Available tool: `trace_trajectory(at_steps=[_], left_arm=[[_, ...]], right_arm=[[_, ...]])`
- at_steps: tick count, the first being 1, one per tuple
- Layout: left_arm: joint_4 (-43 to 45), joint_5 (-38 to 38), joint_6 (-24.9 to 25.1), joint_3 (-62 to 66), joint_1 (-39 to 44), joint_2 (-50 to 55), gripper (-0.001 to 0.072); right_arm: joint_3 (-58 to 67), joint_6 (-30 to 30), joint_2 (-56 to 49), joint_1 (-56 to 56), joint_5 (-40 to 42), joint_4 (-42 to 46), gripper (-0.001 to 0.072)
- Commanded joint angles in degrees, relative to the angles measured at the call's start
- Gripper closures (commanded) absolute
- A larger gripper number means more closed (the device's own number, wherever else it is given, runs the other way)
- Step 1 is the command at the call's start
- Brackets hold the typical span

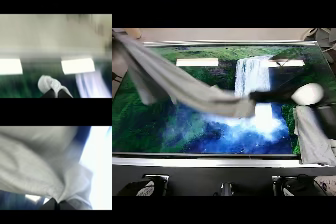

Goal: Fold the shirts.

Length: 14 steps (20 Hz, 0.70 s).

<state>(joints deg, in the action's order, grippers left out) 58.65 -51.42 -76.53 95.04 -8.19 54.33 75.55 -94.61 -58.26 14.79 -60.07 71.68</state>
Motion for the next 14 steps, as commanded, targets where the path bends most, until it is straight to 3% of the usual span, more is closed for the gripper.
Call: trace_trajectory(at_steps=[1,3,6,11,14], left_arm=[[3.56,16.87,-1.03,13.25,-3.74,-8.9,0.0681],[5.05,16.35,-1.53,13.68,-5.38,-13.16,0.0681],[8.07,7.82,-5.09,13.7,-6.47,-15.13,0.0681],[10.97,-0.04,-5.11,6.8,-6.47,-12.7,0.068],[10.97,-5.42,-5.09,-5.77,-6.36,-9.97,0.068]], right_arm=[[23.06,-7.06,9.66,-3.15,-4.83,21.03,0.0687],[26.03,-9.92,14.56,-3.67,-7.54,22.21,0.0687],[25.81,-14.27,16.33,-3.67,-18.91,22.18,0.0687],[20.33,-13.27,6.93,-3.56,-39.56,21.33,0.0685],[5.14,-11.41,0.02,-3.56,-34.32,17.99,0.0685]])
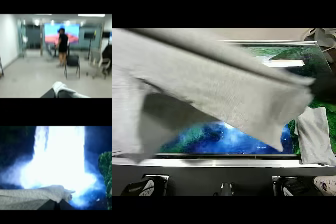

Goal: Fold the shirts.

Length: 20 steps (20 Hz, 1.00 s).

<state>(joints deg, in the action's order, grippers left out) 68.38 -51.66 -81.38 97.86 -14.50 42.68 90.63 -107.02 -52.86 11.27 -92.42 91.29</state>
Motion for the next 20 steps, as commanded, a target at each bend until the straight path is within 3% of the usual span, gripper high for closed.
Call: trace_trajectory(at_steps=[1,4,7,10,11,12,13,14,16,17,19,20], left_arm=[[1.11,-5.25,-0.24,-14.58,-0.02,2.91,0.0681],[1.07,2.91,-0.24,-31.36,0.33,8.83,0.0679],[-3.34,9.77,-0.26,-38.69,0.31,18.84,0.0679],[-10.75,8.15,-0.26,-38.66,0.31,28.65,0.0675],[-13.35,6.78,-0.26,-38.66,0.31,30.99,0.0629],[-14.97,4.74,-0.24,-38.58,0.28,32.94,0.0453],[-14.69,2.12,-0.13,-38.12,-0.09,34.03,0.0193],[-12.5,-1.51,-0.07,-36.94,-1.33,34.6,0.0031],[-6.82,-9.64,-0.09,-34.4,-6.03,34.25,0.0049],[-5.14,-13.7,-0.11,-33.88,-8.81,34.14,0.0094],[-4.55,-18.97,-0.09,-35.85,-13.84,34.1,0.0359],[-5.01,-19.06,-0.04,-38.12,-14.97,34.12,0.0319]], right_arm=[[-15.47,0.98,-7.89,-0.04,3.45,-3.02,0.0685],[-26.4,-0.07,-18.8,-0.07,26.53,-10.29,0.0685],[-26.05,-2.58,-28.13,-0.11,44.11,-19.32,0.0686],[-26.05,-6.43,-32.04,0.02,54.25,-26.75,0.0685],[-26.05,-6.75,-33.14,0.0,54.99,-29.22,0.0656],[-26.05,-6.73,-33.57,-0.07,54.88,-31.01,0.0488],[-25.75,-6.03,-33.22,-0.55,53.24,-31.41,0.0241],[-24.72,-3.15,-32.39,-1.95,48.59,-31.08,0.0065],[-23.04,1.79,-30.73,-8.5,36.15,-28.68,0.0038],[-22.91,4.85,-30.05,-12.74,29.75,-28.96,0.0045],[-23.54,9.6,-29.68,-19.63,15.74,-28.22,0.0125],[-24.65,11.26,-29.68,-20.9,12.7,-27.71,0.0131]])
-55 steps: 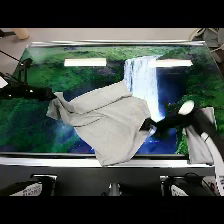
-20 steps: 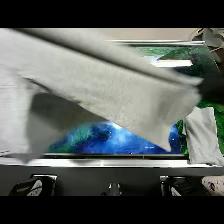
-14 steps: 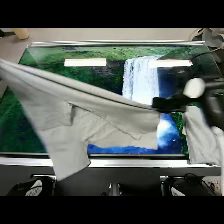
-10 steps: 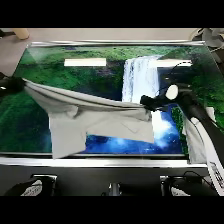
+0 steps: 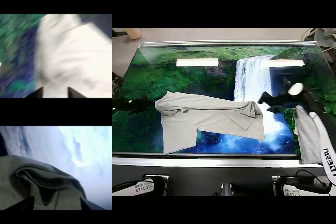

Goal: Fold the shirts.

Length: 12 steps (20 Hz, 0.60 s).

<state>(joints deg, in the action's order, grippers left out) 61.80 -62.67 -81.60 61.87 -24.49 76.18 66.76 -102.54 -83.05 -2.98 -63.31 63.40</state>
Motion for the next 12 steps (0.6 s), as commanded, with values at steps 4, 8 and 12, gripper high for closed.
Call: trace_trajectory(at_steps=[4,8,12], left_arm=[[0.55,-4.31,4.15,-10.93,-3.04,1.86,0.0107],[-0.35,2.21,4.28,-12.37,2.23,4.28,0.0116],[-1.86,9.42,4.24,-12.37,6.45,4.55,0.0122]], right_arm=[[-6.25,9.2,0.5,-5.75,-15.96,0.52,0.0141],[-9.11,9.22,0.48,-4.11,-12.26,0.33,0.014],[-10.23,10.1,0.28,-2.49,-11.5,0.92,0.009]])
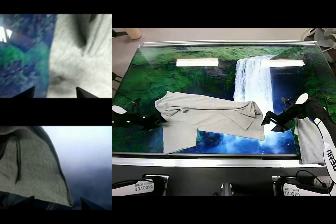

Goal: Fold the shirts.

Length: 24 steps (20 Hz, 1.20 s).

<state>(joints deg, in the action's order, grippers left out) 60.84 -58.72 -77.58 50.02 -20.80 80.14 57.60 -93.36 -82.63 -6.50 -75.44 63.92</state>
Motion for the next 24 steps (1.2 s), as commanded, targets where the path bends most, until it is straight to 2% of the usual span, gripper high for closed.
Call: trace_trajectory(at_steps=[1,2,3,4,5,6,8,9,10,11,12,15,18,21,23,24], left_arm=[[-1.33,6.1,0.04,-0.52,3.69,1.03,0.0125],[-1.57,6.21,0.02,-0.52,4.46,1.6,0.0185],[-1.95,6.12,0.0,-0.52,5.11,2.12,0.0332],[-2.38,6.05,-0.24,-0.52,5.46,2.32,0.042],[-2.43,5.64,-0.39,-0.42,5.53,2.21,0.0569],[-2.36,4.61,-0.31,-0.07,5.49,1.99,0.0673],[-2.38,3.15,1.31,0.96,5.4,0.83,0.0678],[-2.38,2.75,1.36,1.42,5.42,-0.22,0.0679],[-2.38,2.58,1.36,1.7,5.42,-1.42,0.0678],[-2.38,2.08,1.36,2.25,5.42,-2.99,0.0679],[-2.32,1.2,1.62,3.3,5.4,-4.76,0.068],[-2.34,0.5,2.86,12.15,5.4,-13.75,0.0682],[-2.45,0.96,2.36,32.37,5.46,-24.33,0.0681],[-2.25,7.43,2.19,54.64,5.51,-32.02,0.0682],[-2.36,10.51,1.6,63.19,5.51,-35.63,0.0682],[-2.34,10.1,-0.96,65.13,5.51,-37.13,0.0682]], right_arm=[[-1.33,0.87,-0.24,1.57,1.18,0.66,0.009],[-1.73,0.85,-0.42,2.56,2.16,0.7,0.009],[-2.34,0.85,-0.72,3.91,3.34,0.79,0.0089],[-3.13,0.63,-1.2,5.22,4.5,0.87,0.0081],[-3.91,-0.11,-2.01,6.43,5.31,1.01,0.008],[-4.46,-0.63,-2.95,7.26,5.64,1.01,0.008],[-4.76,-1.42,-4.85,8.81,5.51,0.74,0.0086],[-4.76,-1.51,-5.51,9.84,6.14,0.0,0.0128],[-4.76,-1.51,-5.73,10.8,7.78,-0.85,0.027],[-4.46,-1.49,-5.57,11.67,9.99,-1.29,0.0609],[-3.56,-1.49,-5.07,11.89,10.86,-1.49,0.0688],[5.55,1.79,2.45,11.3,9.79,1.33,0.0691],[24.39,3.61,15.82,10.95,10.29,8.98,0.0689],[42.6,-0.42,30.32,10.95,16.61,22.56,0.0688],[46.82,-5.64,38.49,10.95,18.51,27.34,0.0688],[46.84,-6.05,41.75,10.95,17.27,28.0,0.0688]])
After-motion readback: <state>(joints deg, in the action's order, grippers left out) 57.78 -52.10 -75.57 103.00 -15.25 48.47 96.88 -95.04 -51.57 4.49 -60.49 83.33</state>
